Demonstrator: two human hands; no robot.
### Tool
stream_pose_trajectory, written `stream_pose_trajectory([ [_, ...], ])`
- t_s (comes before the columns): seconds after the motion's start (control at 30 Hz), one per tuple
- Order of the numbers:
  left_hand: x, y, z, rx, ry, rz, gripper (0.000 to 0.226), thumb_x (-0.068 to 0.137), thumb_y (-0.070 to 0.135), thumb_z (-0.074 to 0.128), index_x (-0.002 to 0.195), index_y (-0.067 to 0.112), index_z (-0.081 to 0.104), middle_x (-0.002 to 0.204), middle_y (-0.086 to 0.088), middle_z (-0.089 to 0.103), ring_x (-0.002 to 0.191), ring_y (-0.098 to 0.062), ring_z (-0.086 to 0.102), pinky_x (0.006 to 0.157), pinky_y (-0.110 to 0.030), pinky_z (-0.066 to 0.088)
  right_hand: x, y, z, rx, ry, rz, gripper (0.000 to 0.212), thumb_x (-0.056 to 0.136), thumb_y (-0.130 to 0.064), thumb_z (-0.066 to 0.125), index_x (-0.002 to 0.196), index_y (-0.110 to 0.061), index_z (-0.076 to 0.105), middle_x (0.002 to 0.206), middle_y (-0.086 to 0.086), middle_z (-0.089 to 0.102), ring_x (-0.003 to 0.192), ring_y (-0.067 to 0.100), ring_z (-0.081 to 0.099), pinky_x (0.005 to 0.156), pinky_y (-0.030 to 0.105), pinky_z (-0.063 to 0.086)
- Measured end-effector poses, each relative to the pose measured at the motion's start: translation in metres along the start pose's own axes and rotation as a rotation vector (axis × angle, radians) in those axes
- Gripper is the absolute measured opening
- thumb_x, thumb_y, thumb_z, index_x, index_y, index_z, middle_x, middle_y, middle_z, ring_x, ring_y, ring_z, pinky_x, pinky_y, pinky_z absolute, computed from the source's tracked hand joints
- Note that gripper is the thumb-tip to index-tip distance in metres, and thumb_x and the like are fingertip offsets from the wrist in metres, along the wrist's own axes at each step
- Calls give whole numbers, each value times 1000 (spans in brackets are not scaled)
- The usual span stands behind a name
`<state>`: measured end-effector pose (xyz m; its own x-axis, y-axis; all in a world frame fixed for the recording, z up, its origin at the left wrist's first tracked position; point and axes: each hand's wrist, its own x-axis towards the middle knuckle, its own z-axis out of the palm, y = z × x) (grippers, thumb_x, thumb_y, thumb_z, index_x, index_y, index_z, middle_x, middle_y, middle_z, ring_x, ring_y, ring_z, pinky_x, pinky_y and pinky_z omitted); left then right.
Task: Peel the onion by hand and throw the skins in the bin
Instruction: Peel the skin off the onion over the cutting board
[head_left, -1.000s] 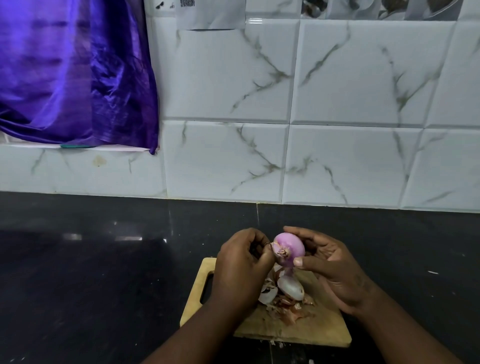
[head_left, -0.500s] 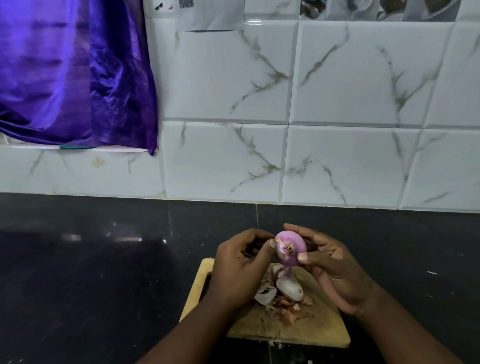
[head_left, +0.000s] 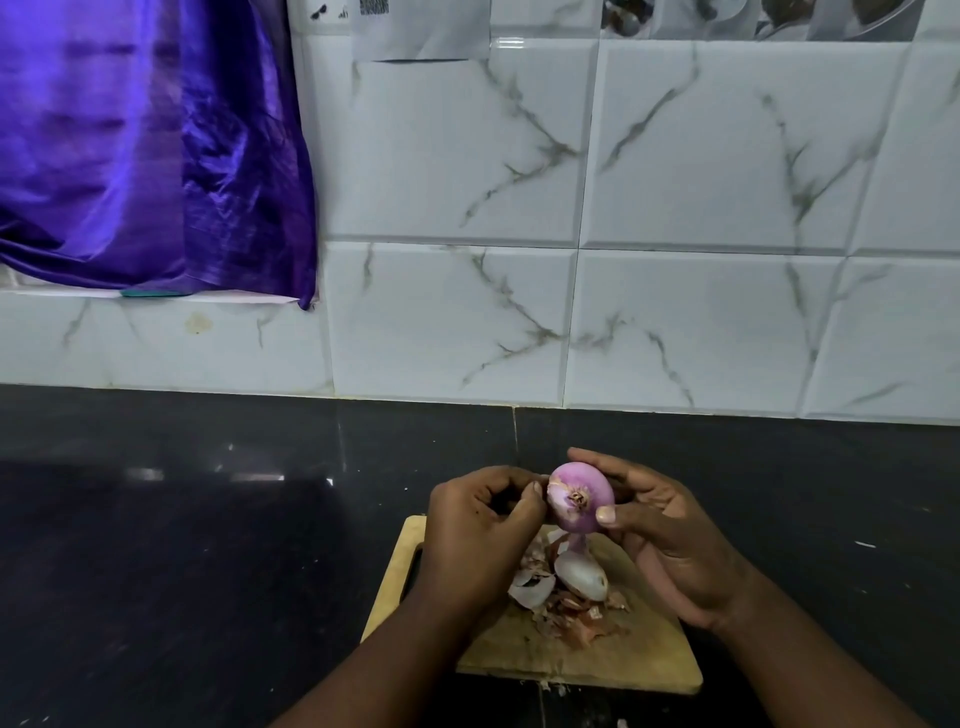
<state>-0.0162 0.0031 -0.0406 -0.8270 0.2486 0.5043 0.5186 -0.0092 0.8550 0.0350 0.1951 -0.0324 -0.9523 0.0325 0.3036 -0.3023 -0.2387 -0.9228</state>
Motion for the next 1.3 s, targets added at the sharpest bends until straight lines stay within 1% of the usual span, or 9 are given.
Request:
stream_pose_trajectory([
  [0.1, -1, 2, -1, -38, 2, -3, 20, 102, 14, 67, 95, 22, 84, 86, 3, 82, 83, -14, 79, 78, -48, 66, 0, -2, 0, 16, -5, 0, 62, 64, -14, 88, 124, -13, 75, 127, 21, 73, 112, 33, 72, 87, 34, 62],
  [0.2, -1, 4, 0, -59, -28, 2, 11, 98, 19, 73, 98, 21, 84, 90, 3, 82, 88, -15, 79, 81, -45, 66, 0, -2, -1, -2, 28, -17, 49, 72, -1, 75, 119, -15, 78, 123, 18, 75, 109, 30, 75, 83, 32, 62],
  [0.33, -1, 2, 1, -40, -16, -2, 13, 99, 14, 72, 96, 20, 83, 90, 3, 82, 87, -14, 78, 79, -40, 66, 0, 0, 0, -37, 30, -34, 51, 73, 4, 71, 120, -14, 78, 123, 17, 76, 109, 30, 75, 82, 31, 62],
  [0.53, 1, -1, 1, 78, 21, -14, 13, 95, 13, 75, 91, 23, 82, 85, 7, 80, 80, -8, 76, 71, -29, 65, 0, 4, -3, -157, 29, -74, 52, 75, 2, 75, 123, -18, 76, 128, 12, 74, 120, 31, 70, 94, 38, 61],
  [0.67, 1, -2, -1, 134, 25, -15, 13, 92, 15, 76, 85, 25, 78, 81, 7, 77, 76, -10, 74, 66, -29, 64, -1, 5, -2, -234, 27, -117, 52, 75, 3, 75, 122, -20, 76, 129, 9, 75, 121, 28, 70, 93, 33, 60],
  [0.8, 0, 0, 0, 127, 22, -43, 14, 93, 13, 75, 85, 24, 76, 81, 3, 76, 75, -14, 73, 64, -31, 64, -2, 4, 0, -193, 13, -121, 51, 74, 3, 74, 118, -22, 79, 127, 11, 75, 119, 30, 71, 90, 33, 61],
  [0.9, 2, -1, -1, 130, 35, -69, 16, 94, 13, 73, 83, 24, 73, 79, 0, 74, 72, -17, 71, 61, -34, 61, -2, 2, 0, -77, -12, -80, 52, 71, 2, 78, 121, -14, 77, 126, 19, 74, 115, 33, 72, 89, 36, 61],
  [1.1, 3, -7, 0, 202, -24, -104, 34, 91, -3, 64, 85, 30, 69, 85, 6, 71, 74, -11, 68, 63, -31, 61, 0, -3, -2, 78, -43, -27, 74, 54, -17, 96, 124, -9, 74, 121, 21, 74, 104, 29, 74, 85, 34, 62],
  [1.3, 2, -4, 1, 81, -107, -61, 37, 95, -6, 60, 87, 27, 72, 83, 3, 72, 74, -13, 68, 65, -34, 59, 0, -2, -2, 101, -14, -14, 62, 62, -7, 81, 124, -8, 74, 122, 23, 73, 103, 29, 74, 83, 33, 62],
])
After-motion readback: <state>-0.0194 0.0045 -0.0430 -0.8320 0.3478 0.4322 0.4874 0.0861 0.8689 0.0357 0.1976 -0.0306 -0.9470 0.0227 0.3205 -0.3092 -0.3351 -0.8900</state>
